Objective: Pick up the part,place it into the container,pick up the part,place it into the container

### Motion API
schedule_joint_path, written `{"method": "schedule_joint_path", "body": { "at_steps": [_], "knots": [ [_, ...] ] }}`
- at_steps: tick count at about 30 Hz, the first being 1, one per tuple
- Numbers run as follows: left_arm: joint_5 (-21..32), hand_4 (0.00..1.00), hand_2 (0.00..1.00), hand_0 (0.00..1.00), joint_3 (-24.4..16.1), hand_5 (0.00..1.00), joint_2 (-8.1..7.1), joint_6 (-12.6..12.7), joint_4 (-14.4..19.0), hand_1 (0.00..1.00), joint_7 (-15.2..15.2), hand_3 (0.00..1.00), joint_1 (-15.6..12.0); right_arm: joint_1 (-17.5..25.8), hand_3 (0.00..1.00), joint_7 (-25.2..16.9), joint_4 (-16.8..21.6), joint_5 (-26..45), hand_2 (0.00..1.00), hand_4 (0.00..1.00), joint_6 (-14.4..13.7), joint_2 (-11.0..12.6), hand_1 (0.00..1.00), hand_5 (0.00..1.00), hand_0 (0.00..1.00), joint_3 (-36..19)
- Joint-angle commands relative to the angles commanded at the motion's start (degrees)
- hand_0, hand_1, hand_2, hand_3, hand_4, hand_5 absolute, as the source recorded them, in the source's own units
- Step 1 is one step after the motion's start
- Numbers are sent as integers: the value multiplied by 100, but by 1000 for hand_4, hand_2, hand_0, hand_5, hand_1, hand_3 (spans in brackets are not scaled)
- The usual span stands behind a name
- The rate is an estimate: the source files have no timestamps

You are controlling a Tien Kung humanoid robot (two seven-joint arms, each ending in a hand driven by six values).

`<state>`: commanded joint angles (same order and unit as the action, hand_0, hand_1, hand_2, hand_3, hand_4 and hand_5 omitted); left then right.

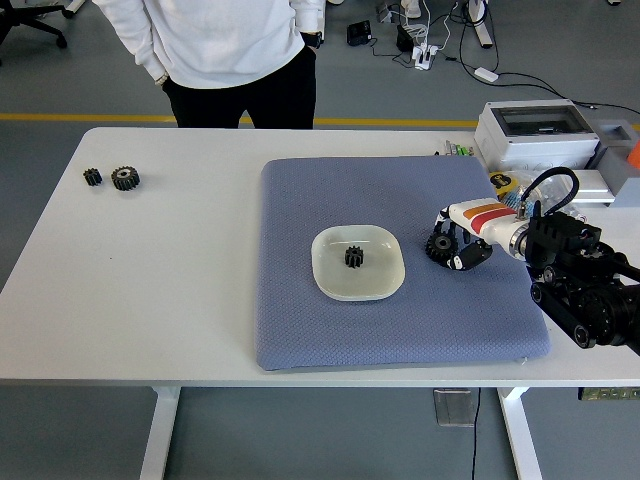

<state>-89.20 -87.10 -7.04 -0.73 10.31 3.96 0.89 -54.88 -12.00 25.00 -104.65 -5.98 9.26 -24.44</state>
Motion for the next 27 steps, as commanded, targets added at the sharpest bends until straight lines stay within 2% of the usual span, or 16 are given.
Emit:
{"method": "schedule_joint_path", "body": {
  "at_steps": [5,6,11,12,16,22,27],
  "knots": [
    [-18,611,707,721,-19,572,-4,0,0,690,3,573,-5,-3,422,11,15,2,332,791,9,58,223,121,69,-105],
    [-22,611,707,721,-21,572,-5,0,0,690,3,574,-6,-2,420,11,21,1,295,803,6,65,174,130,2,-123],
    [-21,611,707,721,-23,572,0,-2,0,690,2,574,-12,29,420,-4,163,-171,295,803,-25,121,174,130,2,-316],
    [-20,611,705,721,-23,571,0,-1,0,689,2,575,-13,36,422,-4,208,-201,274,808,-26,134,146,128,2,-362],
    [-5,611,705,721,-11,571,-1,-3,0,689,-3,575,-24,85,422,2,407,-343,274,808,-21,173,146,128,2,-712],
    [-21,611,704,721,-36,571,-2,-3,0,689,2,573,-36,119,420,61,894,-648,266,806,1,244,138,132,2,-1202],
    [-15,610,705,721,-32,571,-1,-4,0,689,0,574,-42,142,421,150,1556,-916,261,799,67,333,131,138,2,-1325]
  ]
}}
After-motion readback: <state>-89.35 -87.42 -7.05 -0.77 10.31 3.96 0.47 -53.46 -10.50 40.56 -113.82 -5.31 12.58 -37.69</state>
